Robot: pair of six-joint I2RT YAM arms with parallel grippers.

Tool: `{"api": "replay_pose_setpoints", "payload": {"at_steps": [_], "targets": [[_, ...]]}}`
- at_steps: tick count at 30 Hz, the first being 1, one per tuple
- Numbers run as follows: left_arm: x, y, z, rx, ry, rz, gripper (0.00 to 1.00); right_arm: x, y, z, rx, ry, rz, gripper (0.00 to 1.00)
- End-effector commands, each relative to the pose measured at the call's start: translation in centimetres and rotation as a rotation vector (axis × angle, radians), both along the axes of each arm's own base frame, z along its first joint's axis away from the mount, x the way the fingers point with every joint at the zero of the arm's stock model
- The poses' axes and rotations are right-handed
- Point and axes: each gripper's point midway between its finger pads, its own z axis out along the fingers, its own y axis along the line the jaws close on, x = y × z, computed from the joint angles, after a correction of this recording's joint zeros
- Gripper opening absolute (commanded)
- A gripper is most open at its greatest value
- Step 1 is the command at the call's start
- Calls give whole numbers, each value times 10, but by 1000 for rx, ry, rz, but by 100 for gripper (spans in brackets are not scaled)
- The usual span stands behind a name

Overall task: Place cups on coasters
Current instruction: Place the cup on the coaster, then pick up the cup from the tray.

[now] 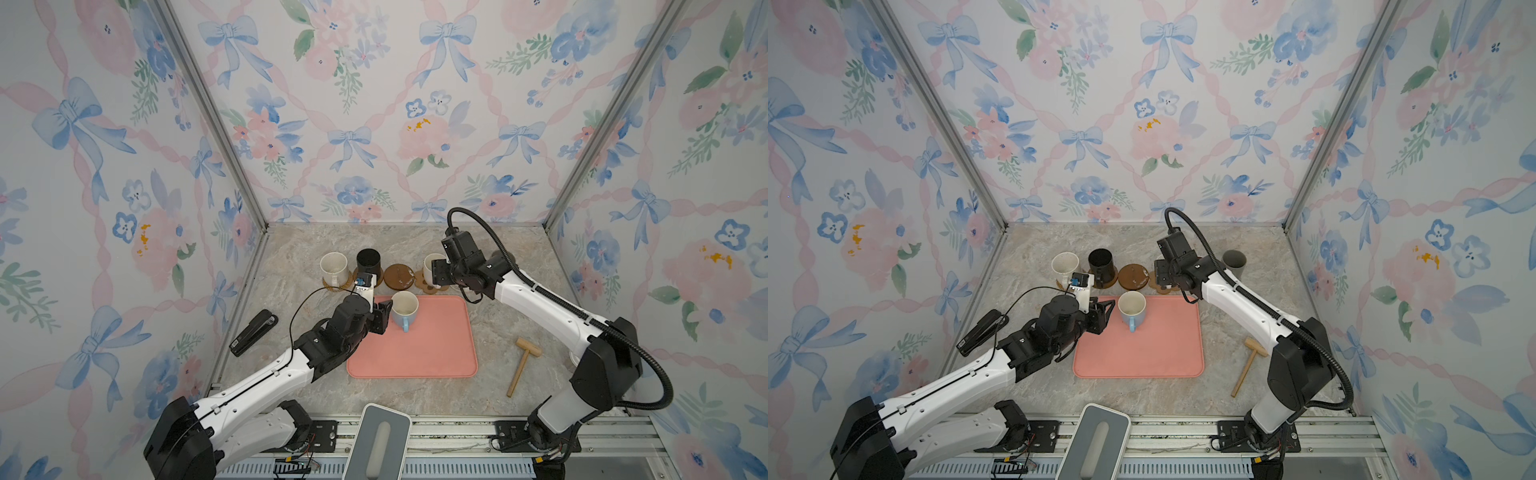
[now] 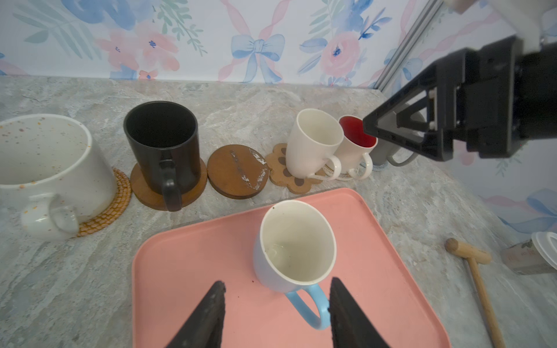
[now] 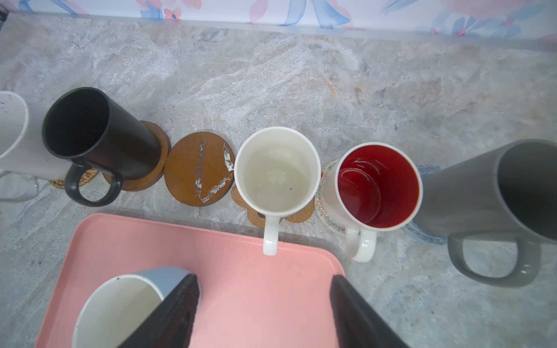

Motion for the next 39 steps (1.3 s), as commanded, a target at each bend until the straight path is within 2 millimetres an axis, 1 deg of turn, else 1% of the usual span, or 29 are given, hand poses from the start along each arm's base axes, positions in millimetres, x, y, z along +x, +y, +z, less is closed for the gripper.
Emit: {"api": "replay_pose_setpoints", "payload": {"at_steps": [1,3,4,5,6,8,10,13,16,21,26,32,39], "targets": [[-10,-14,-4,29,42,-44,52,-6,-5,26,13,-76,-33,72],[-14,-20,-13,54,76,-59,53,-8,-4,43,43,-121,-42,72],[-18,-22,-23,75,107,-72,53,-9,-5,50,59,-146,-53,73],[-18,-30,-15,64,112,-90,53,-11,-6,56,75,-169,-62,73],[-21,-34,-19,73,135,-105,53,-12,-7,60,95,-189,-76,73],[-27,-44,-25,91,173,-137,54,-16,-11,61,136,-210,-97,74],[-33,-55,-29,110,199,-168,54,-20,-17,56,159,-214,-129,74],[-38,-63,-37,125,234,-175,55,-26,-23,46,175,-213,-144,74],[-41,-65,-46,133,280,-162,54,-30,-30,38,150,-194,-156,73],[-42,-64,-61,155,333,-107,54,-34,-36,36,149,-204,-163,74],[-34,-58,-73,162,357,-16,54,-35,-41,30,147,-199,-171,73],[-25,-66,-83,178,378,23,54,-35,-46,24,153,-186,-180,74],[-16,-70,-94,192,395,67,53,-35,-55,19,170,-178,-195,74]]}}
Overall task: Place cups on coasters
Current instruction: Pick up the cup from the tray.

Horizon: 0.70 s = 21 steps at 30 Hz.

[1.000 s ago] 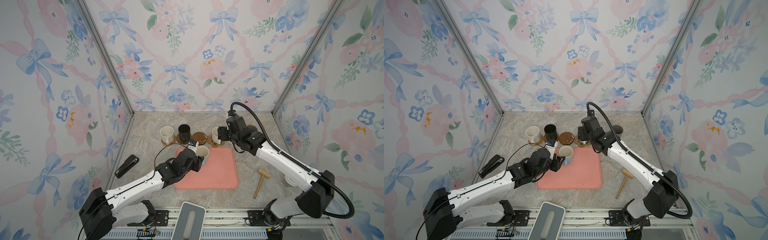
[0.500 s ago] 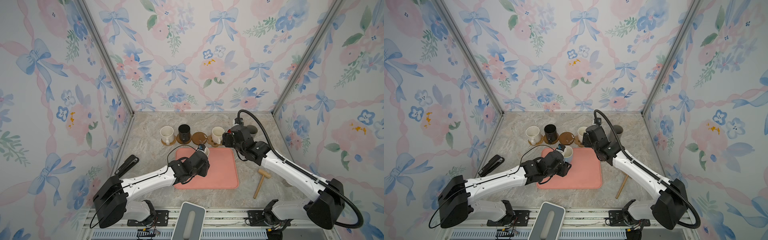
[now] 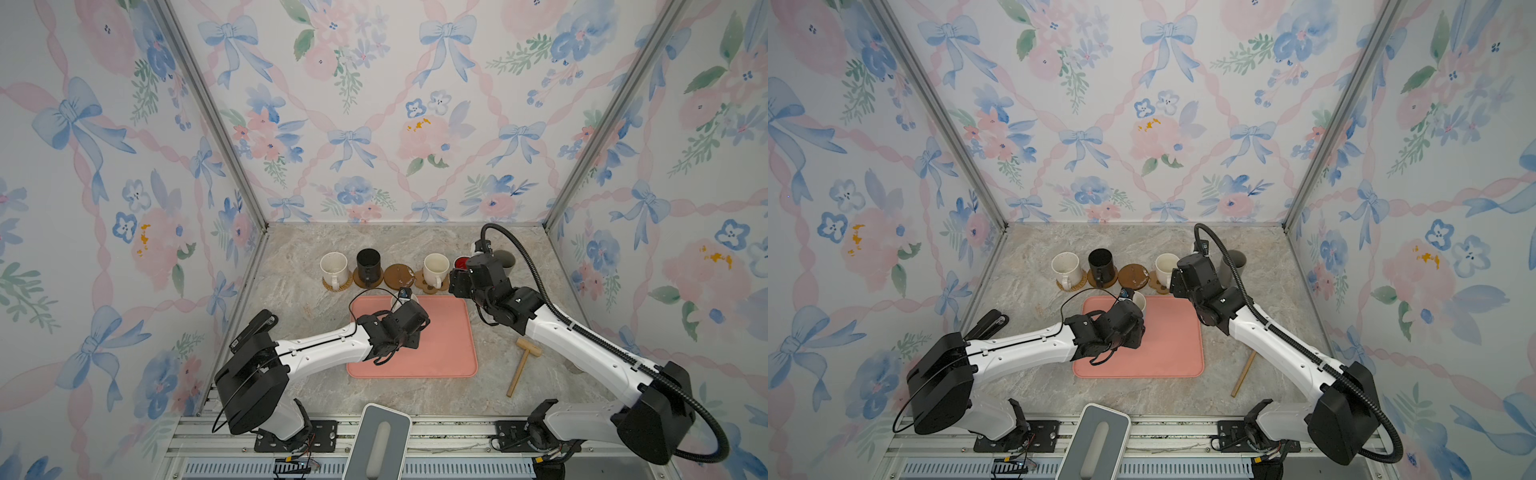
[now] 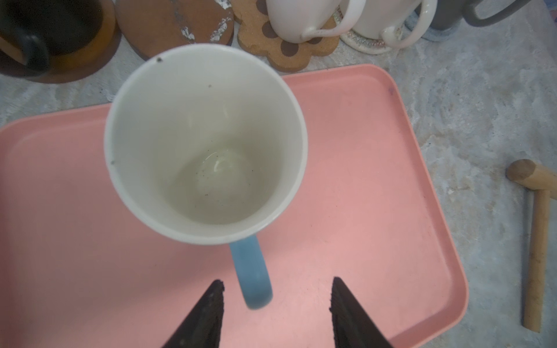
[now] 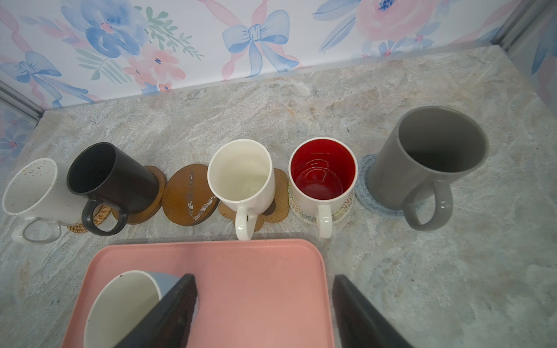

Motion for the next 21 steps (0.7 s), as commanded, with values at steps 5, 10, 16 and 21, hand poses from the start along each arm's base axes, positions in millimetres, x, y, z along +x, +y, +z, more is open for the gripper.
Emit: {"api": "replay_pose_setpoints", "payload": {"at_steps": [5,10,16,21], "targets": [[9,4,-1,30,-12,70,53,-1,-9,6,45,-24,-20,74],[16,7,-5,50,-15,93,53,0,-11,1,45,-11,-21,74],[25,11,-7,70,-17,123,51,1,-11,0,52,-7,-18,74],[29,14,-8,76,-16,132,49,1,-12,-1,48,-5,-20,74]]}}
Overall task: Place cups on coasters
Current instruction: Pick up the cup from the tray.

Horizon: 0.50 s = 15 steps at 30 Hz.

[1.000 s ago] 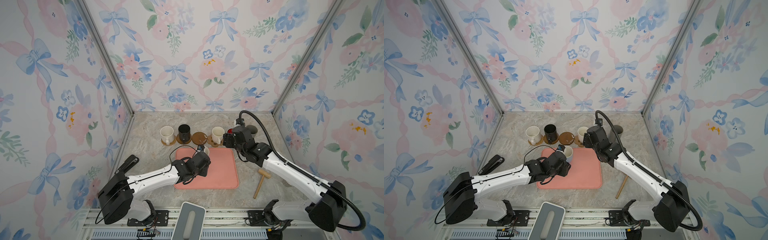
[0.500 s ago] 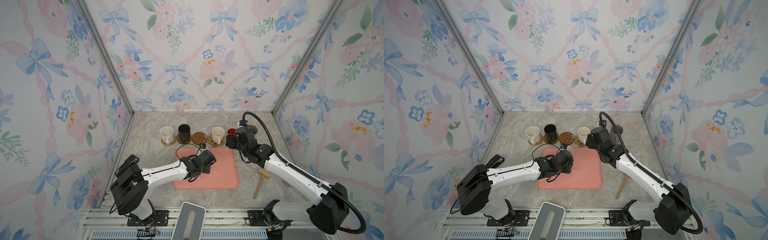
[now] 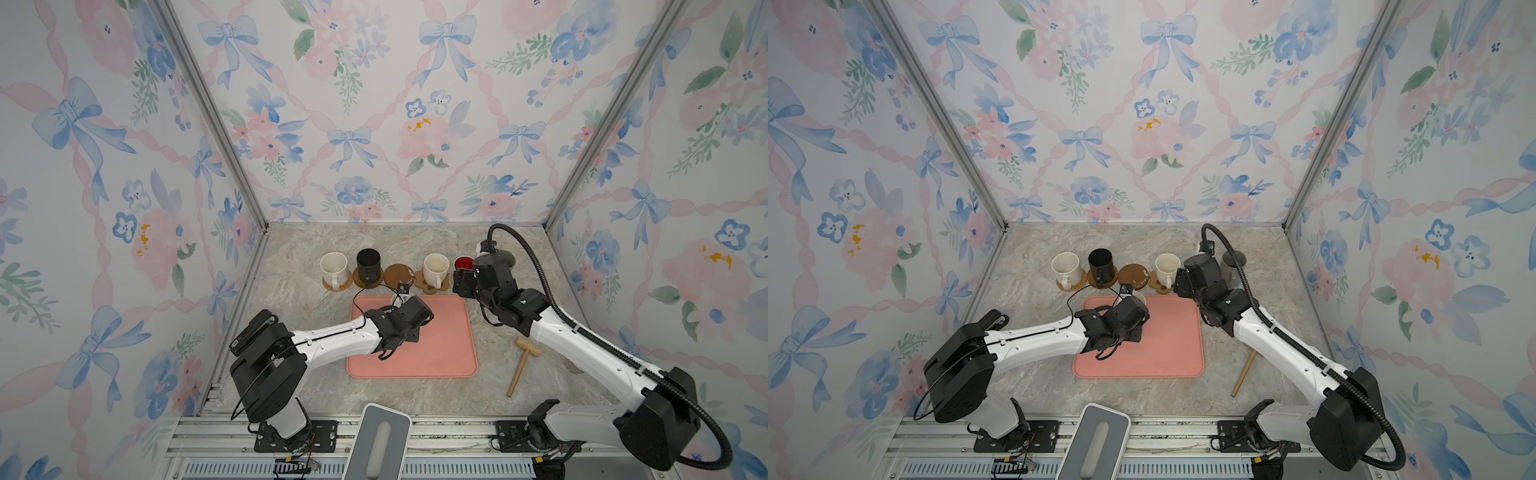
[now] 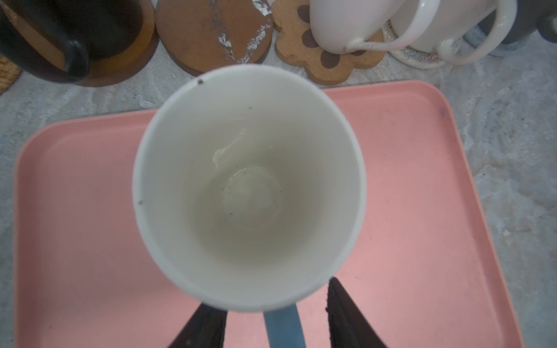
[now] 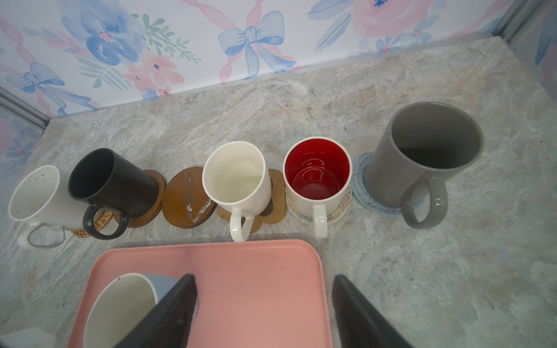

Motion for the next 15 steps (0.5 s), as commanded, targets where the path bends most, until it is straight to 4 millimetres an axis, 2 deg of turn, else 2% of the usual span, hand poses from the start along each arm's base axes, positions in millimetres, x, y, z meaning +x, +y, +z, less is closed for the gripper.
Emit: {"api": "replay_pose_setpoints", "payload": {"at_steps": [1,15], "targets": [[6,5,2,12,-3,34,48,0,-3,1,19,-5,-13,74],[8,11,-8,30,18,41,39,3,-1,-3,17,6,-9,74]]}}
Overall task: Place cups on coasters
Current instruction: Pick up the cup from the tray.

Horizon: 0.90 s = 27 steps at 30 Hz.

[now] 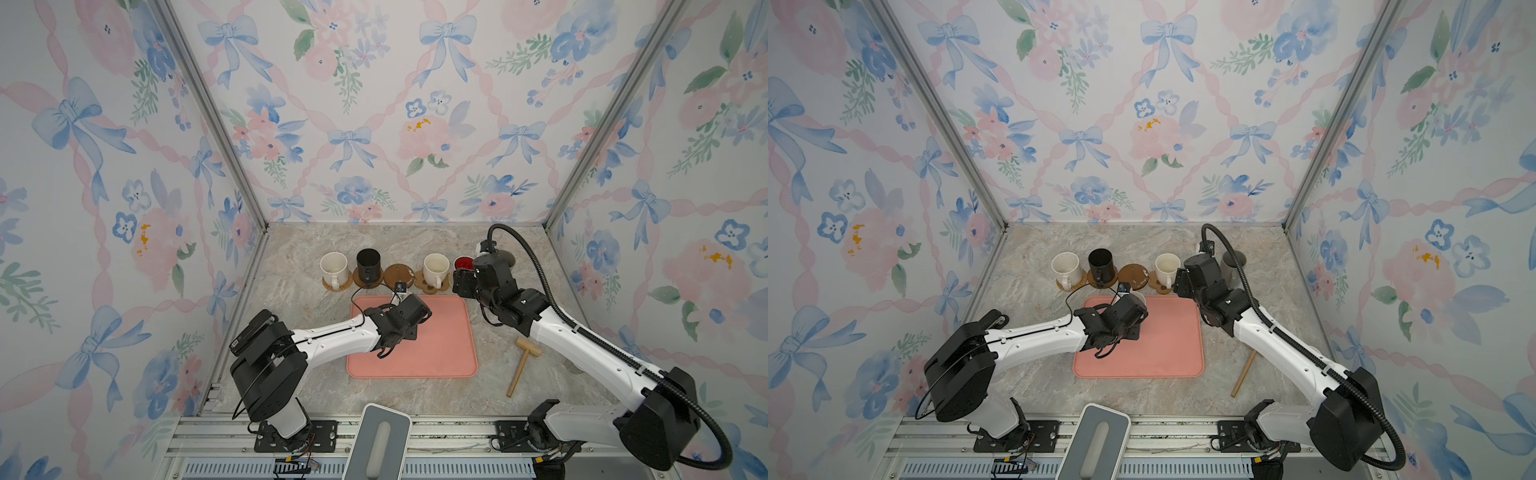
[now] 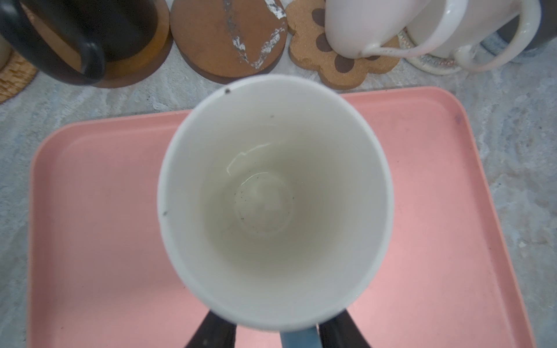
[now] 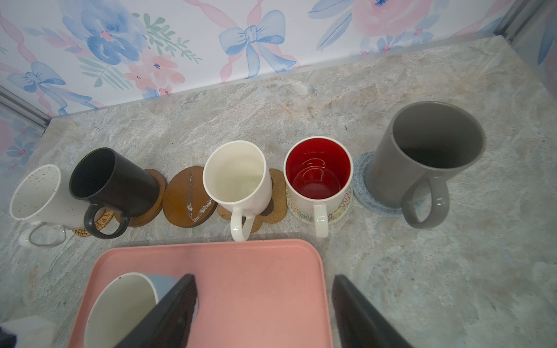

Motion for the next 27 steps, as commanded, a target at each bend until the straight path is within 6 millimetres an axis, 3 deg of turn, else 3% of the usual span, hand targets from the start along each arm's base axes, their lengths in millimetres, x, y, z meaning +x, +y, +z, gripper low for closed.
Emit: {"api": "replay_pose_setpoints", "payload": {"at_steps": [1,19,23,27], "targets": [[3,5,-6,22,16,20,38,4,-1,-3,13,4,-13,74],[3,6,-12,37,35,15,27,6,1,-8,15,18,-6,74],[3,7,-12,36,33,17,22,6,1,-8,18,19,-4,74],[2,7,-13,37,37,13,10,6,3,-9,20,22,4,74]]}}
